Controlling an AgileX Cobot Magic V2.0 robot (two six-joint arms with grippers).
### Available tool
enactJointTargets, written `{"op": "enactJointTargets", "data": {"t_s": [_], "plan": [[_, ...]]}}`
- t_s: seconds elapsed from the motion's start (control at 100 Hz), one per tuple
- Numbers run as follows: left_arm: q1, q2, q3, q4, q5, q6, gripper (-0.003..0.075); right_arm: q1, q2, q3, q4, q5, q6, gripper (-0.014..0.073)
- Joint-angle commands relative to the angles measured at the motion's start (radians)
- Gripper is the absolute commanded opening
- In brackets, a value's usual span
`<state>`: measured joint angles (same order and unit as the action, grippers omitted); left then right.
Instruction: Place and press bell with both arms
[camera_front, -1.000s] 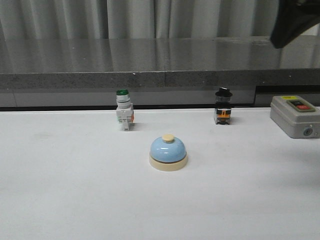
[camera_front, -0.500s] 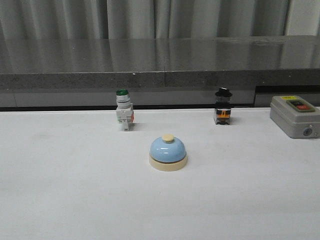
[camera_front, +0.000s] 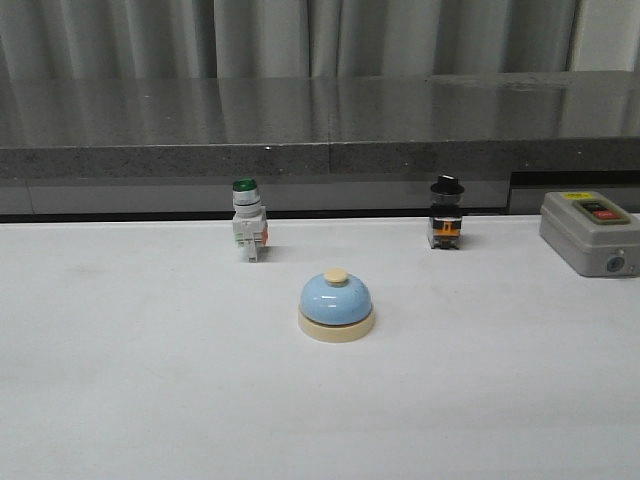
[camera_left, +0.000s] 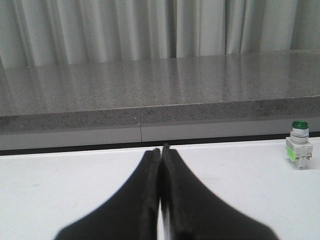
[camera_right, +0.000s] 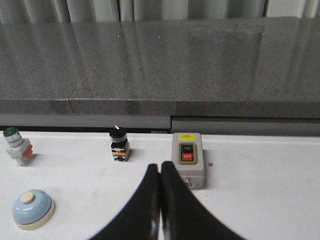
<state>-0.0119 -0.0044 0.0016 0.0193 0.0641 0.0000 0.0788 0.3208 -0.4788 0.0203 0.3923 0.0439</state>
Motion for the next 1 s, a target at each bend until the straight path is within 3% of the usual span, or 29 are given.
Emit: {"op": "enactJointTargets", "data": {"t_s": [0.0, 0.81, 0.99], "plan": [[0.002, -0.029, 0.041, -0.004, -0.086, -0.015, -0.002, -0.006, -0.02, -0.024, -0.003, -0.083, -0.005, -0.006], [0.002, -0.029, 0.041, -0.004, -0.086, -0.015, -0.002, -0.006, -0.024, -0.023, -0.009, -0.087, -0.005, -0.006], [0.002, -0.029, 0.041, -0.004, -0.086, -0.015, -0.002, -0.006, -0.086, 0.06, -0.031, -0.141, -0.005, -0.006]]}}
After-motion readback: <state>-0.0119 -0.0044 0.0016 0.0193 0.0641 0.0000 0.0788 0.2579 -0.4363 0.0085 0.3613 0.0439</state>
